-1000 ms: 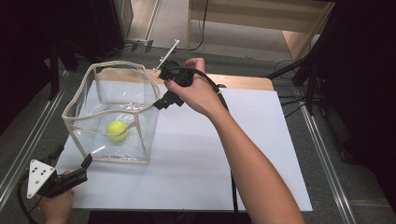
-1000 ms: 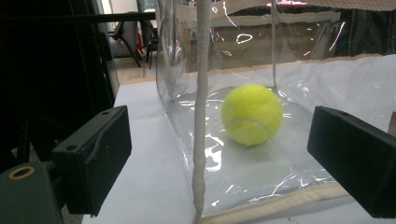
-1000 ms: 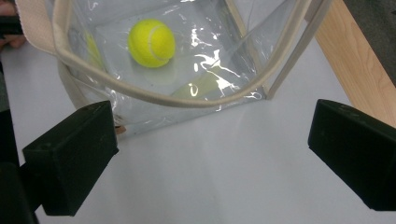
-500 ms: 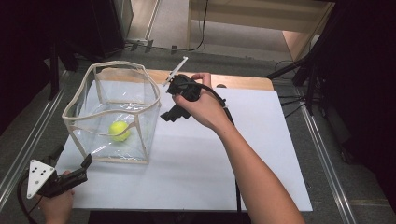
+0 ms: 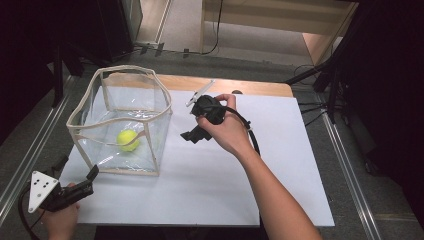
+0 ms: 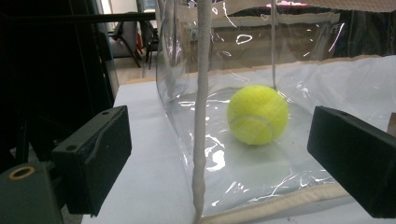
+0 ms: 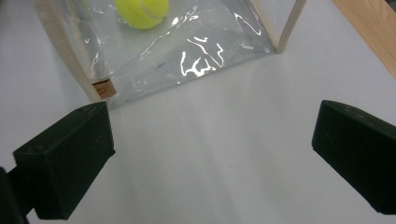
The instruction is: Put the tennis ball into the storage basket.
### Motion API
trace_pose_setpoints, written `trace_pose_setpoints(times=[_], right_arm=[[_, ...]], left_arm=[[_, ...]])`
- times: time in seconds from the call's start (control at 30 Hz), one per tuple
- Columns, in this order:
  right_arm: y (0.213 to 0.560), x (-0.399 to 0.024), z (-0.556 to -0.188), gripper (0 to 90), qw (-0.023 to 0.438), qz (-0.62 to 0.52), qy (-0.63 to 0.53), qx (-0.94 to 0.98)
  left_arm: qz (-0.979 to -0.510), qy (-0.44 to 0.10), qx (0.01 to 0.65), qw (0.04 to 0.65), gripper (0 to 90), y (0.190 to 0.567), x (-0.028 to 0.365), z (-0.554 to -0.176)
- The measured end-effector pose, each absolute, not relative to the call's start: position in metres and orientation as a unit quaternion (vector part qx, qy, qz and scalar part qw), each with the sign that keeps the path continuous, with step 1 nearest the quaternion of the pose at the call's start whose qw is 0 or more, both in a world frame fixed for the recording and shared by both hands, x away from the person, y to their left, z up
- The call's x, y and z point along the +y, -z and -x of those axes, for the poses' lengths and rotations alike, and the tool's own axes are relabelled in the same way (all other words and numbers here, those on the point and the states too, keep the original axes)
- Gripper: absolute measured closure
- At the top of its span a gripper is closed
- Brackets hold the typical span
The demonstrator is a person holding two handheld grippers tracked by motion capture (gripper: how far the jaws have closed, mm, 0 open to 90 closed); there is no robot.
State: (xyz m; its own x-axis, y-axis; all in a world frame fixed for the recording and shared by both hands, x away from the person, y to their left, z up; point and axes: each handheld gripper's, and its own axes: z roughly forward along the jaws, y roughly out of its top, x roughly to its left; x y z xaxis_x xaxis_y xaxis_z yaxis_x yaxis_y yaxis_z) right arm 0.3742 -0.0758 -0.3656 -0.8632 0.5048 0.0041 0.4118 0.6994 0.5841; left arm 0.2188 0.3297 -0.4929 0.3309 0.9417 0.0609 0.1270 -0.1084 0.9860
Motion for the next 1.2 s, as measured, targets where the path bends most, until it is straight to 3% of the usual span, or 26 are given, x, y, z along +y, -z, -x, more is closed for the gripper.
trace_pose_setpoints(times=[1.2], right_arm=[[0.448, -0.143, -0.313, 0.0, 0.095, -0.304, -0.377, 0.869]], left_arm=[[-0.632, -0.393, 0.423, 0.516, 6.8, 0.493, 0.330, -0.218]])
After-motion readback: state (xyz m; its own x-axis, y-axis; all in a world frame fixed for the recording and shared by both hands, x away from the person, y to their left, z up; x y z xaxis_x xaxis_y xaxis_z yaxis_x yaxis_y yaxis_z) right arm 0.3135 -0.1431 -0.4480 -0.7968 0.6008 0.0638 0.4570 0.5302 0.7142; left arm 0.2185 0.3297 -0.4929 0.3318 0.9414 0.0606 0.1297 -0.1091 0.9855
